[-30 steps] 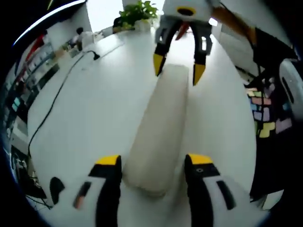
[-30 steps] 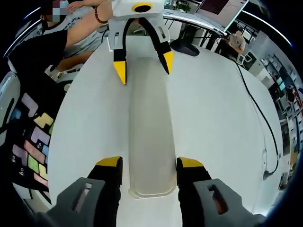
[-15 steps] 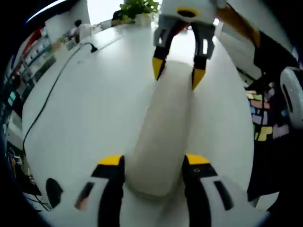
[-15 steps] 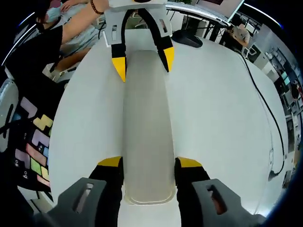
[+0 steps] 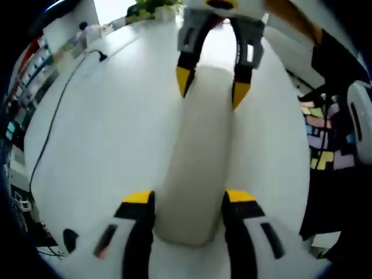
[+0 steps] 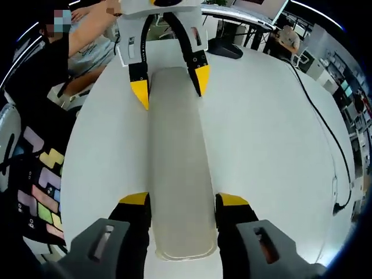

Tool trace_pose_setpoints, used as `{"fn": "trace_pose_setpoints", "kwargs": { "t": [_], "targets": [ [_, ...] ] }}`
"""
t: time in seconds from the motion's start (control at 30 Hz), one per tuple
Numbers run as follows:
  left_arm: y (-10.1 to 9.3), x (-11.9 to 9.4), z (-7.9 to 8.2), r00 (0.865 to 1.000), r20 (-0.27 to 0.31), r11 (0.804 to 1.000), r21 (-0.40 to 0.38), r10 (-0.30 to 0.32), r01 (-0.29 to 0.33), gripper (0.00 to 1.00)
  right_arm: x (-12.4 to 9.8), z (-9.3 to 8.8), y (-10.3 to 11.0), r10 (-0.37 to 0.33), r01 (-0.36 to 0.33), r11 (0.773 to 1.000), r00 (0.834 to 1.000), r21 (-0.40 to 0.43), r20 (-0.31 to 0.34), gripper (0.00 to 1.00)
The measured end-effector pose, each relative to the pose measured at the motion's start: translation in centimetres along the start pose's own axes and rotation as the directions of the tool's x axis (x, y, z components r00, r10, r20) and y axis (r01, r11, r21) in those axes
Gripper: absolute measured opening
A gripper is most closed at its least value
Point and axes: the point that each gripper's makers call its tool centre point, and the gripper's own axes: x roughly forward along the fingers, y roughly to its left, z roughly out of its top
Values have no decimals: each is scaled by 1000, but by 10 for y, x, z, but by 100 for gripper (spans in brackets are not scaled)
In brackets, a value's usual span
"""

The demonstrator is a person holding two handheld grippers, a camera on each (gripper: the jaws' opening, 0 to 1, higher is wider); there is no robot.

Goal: Arrange the utensils inside the cutlery case until each visible utensil rests in its matching compartment.

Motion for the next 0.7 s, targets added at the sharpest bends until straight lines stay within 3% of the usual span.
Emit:
{"fn": "trace_pose_setpoints", "kwargs": {
  "t": [0.2, 0.4, 0.47, 0.7],
  "targets": [
    [-1, 2, 3, 998, -61, 1000, -13, 7, -8, 50, 0, 1, 2, -1, 1, 1000, 1000, -5, -10, 45],
    [-3, 4, 12, 999, 22, 996, 79, -39, 37, 47, -1, 1, 3, -2, 2, 1000, 1000, -5, 31, 44],
    [-3, 2, 10, 999, 37, 997, 74, -37, 34, 47, -2, 2, 3, -4, 4, 1000, 999, -7, 40, 44],
    [-3, 4, 13, 998, 13, 992, 117, -58, 56, 46, -2, 0, 2, -11, 10, 1000, 1000, 14, 18, 44]
  ]
}}
